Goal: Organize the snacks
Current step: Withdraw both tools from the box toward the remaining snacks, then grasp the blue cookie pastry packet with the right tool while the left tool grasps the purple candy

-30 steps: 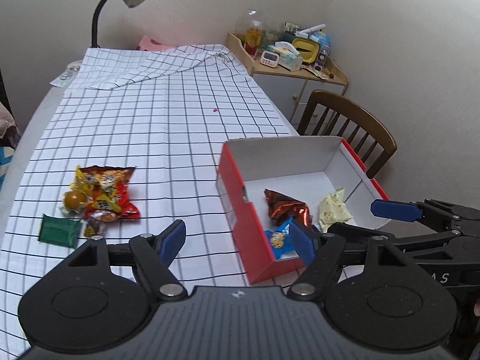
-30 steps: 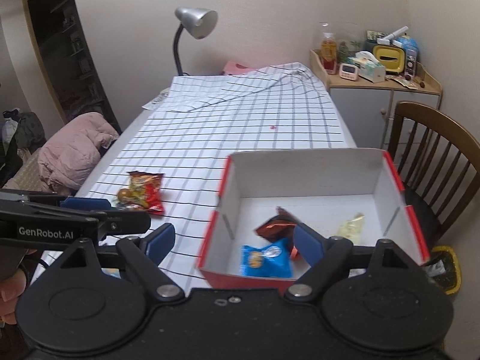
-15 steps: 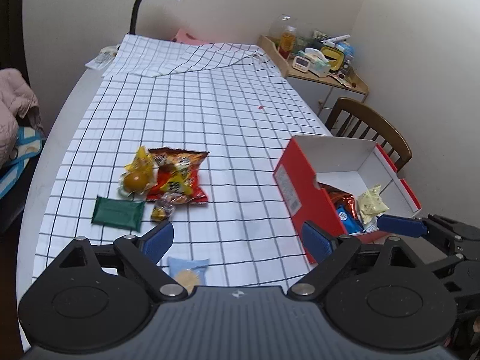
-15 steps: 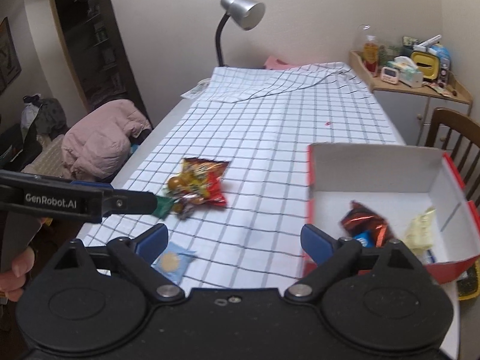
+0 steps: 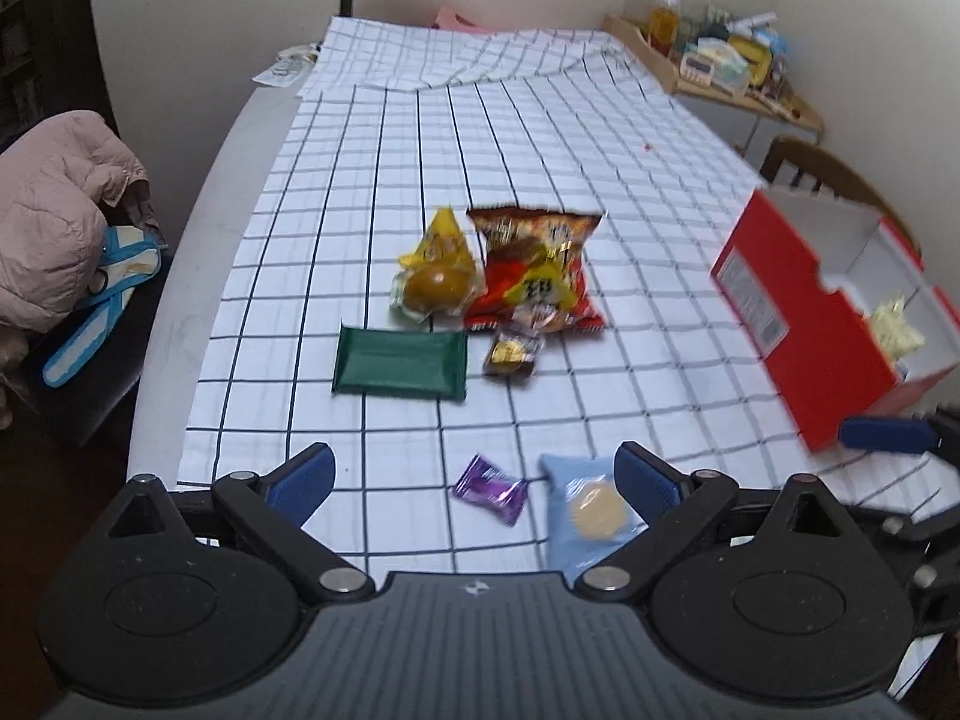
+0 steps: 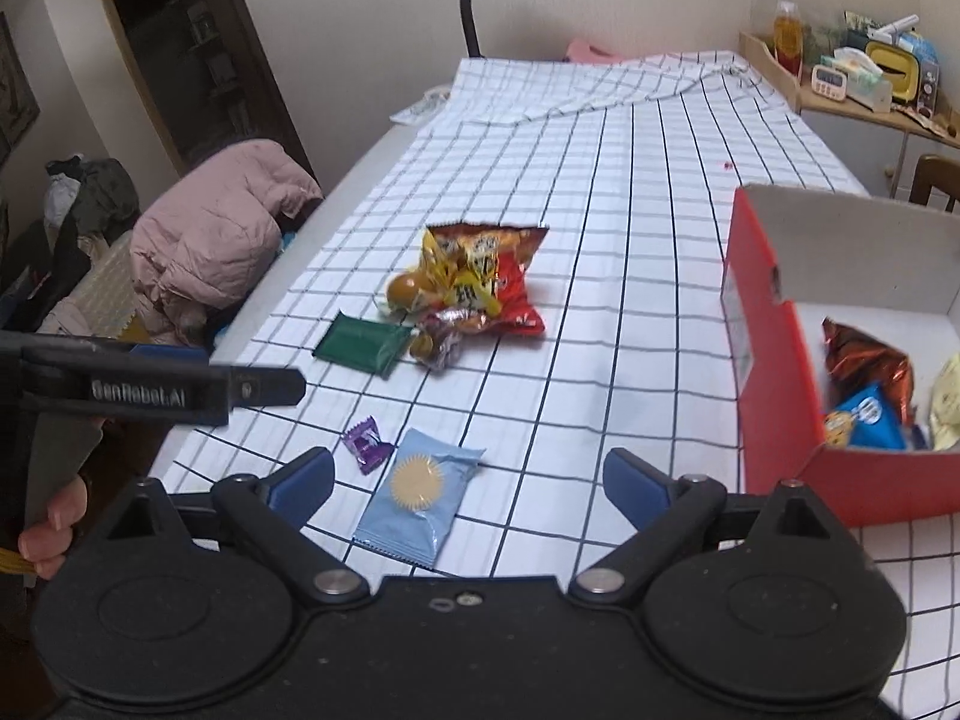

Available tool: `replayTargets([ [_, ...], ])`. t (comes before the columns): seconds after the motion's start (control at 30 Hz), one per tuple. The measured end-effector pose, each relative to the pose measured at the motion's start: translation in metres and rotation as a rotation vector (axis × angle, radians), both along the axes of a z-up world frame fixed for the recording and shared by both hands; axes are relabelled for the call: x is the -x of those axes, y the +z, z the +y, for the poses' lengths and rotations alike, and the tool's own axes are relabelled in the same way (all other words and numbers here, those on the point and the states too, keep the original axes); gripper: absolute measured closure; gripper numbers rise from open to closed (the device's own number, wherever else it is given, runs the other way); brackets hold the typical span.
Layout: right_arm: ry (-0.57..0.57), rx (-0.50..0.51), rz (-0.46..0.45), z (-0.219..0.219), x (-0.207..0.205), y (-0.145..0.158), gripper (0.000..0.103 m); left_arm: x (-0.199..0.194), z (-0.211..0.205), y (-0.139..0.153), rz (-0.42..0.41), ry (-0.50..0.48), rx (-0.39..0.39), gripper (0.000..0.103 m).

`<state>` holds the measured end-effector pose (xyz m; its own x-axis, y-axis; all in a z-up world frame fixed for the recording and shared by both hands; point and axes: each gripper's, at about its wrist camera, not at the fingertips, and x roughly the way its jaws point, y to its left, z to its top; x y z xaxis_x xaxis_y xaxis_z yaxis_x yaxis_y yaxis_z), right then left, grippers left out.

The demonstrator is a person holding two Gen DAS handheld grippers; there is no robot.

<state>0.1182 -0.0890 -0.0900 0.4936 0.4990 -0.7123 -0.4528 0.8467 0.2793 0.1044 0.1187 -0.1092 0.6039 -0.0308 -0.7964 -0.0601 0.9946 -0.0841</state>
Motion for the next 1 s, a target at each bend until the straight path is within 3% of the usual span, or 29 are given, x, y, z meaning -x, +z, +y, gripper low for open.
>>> replayTargets([
  [0.4,-0.066,0.038,0.101,0.041,-0.025,-0.044,0.009,-0.008,-0.004,-0.049,0.039,-0.076,-0.152,0.004],
  [0.6,-0.096,0.05,0.165,0.055,-0.037,-0.062,0.017,0.0,0.023,-0.054,0.053,-0.022,-0.103,0.004],
  [1.0,-0.058,0.197,0.101,0.097,-0.027,-0.078,0.03,0.012,0.045,-0.056,0.046,0.049,-0.101,0.004],
])
